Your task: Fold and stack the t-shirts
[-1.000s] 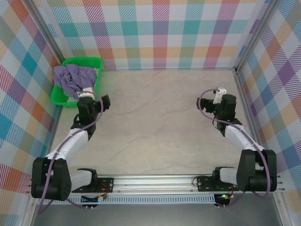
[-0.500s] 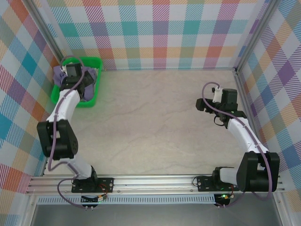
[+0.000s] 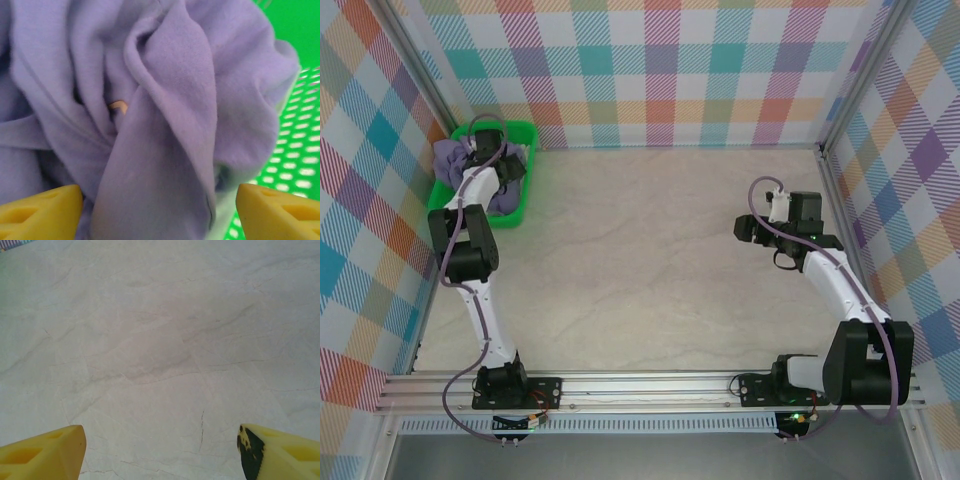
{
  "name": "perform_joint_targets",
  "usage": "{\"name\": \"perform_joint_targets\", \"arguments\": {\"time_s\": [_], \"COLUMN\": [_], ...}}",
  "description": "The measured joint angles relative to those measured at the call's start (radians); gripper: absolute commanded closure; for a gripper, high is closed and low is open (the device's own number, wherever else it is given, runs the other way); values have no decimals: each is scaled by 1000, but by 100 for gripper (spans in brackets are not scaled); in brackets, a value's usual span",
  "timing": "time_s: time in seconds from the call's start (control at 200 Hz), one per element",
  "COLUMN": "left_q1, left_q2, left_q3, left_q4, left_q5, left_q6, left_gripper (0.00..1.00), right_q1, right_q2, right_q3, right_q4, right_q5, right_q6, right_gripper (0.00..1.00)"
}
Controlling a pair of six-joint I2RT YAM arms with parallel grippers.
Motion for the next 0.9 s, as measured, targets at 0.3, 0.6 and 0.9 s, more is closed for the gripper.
{"name": "perform_joint_targets", "arguments": {"time_s": [0.3, 0.6, 0.9], "left_q1": [6, 8, 11], "left_q2": [74, 91, -188], "left_q3": [85, 122, 61], "left_q4": [-26, -48, -98], "left_q5": [1, 10, 117], "left_q6": [19, 40, 26], "left_gripper": [72, 100, 100], "right_q1": [2, 2, 2], "right_q2": [8, -31, -142], "right_q3": [0, 0, 11], "right_q4": [-27, -55, -72], "right_q5": [-13, -24, -43], "right_q6": [0, 0, 8], "right_gripper": [30, 40, 45]}}
